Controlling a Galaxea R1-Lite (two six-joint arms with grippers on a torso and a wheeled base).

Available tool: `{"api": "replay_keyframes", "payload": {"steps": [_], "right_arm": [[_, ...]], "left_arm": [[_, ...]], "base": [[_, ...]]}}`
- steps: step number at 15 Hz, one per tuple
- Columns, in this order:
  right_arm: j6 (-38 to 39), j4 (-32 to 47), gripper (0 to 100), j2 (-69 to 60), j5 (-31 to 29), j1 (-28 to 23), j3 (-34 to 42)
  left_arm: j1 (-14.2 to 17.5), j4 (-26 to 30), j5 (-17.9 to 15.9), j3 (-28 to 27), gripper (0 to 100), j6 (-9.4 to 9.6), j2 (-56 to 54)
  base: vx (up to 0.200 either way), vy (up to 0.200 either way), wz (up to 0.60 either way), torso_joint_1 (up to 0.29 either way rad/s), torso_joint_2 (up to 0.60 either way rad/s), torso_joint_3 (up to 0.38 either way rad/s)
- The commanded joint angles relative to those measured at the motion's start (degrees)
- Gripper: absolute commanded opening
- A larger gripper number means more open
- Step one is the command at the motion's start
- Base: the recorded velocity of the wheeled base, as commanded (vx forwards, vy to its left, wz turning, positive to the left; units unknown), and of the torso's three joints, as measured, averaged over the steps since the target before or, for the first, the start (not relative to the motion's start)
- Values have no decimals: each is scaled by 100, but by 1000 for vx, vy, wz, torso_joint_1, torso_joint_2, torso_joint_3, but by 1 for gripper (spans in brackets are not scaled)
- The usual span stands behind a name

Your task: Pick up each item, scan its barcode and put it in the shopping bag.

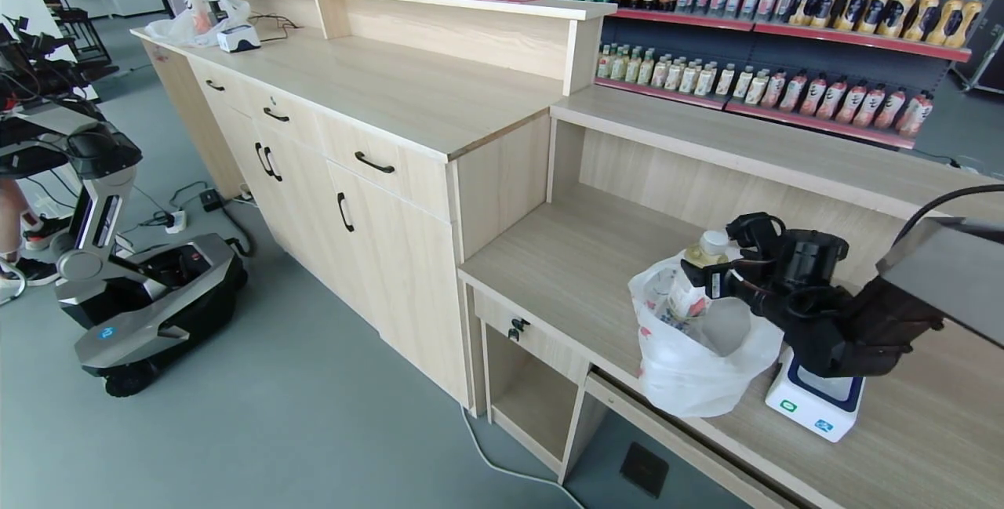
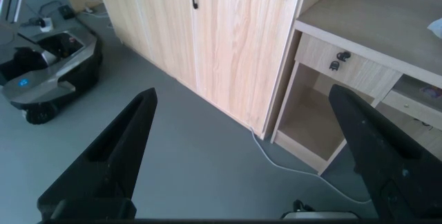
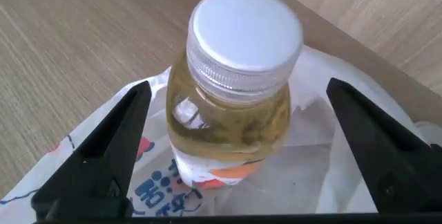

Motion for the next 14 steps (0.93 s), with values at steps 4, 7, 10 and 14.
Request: {"api": "replay_keyframes", "payload": {"steps": [4, 7, 10, 14], "right_arm": [[-1641, 950, 100, -4297, -245, -912, 2480], [-1843, 1741, 100, -5518, -825, -1993, 2453], [-1623, 3217, 100, -6177, -851, -3461, 2453], [-1781, 4650, 100, -5395, -1089, -3962, 2453]], "left_arm": [[0, 1, 4, 0, 100, -2, -2], [0, 1, 4, 0, 100, -2, -2], [0, 1, -5, 0, 100, -2, -2], [0, 1, 4, 0, 100, -2, -2]], "base": [[0, 0, -150, 2, 1, 3], [0, 0, -600, 1, 1, 2], [0, 0, -600, 4, 2, 6], [0, 0, -300, 0, 1, 2]]}}
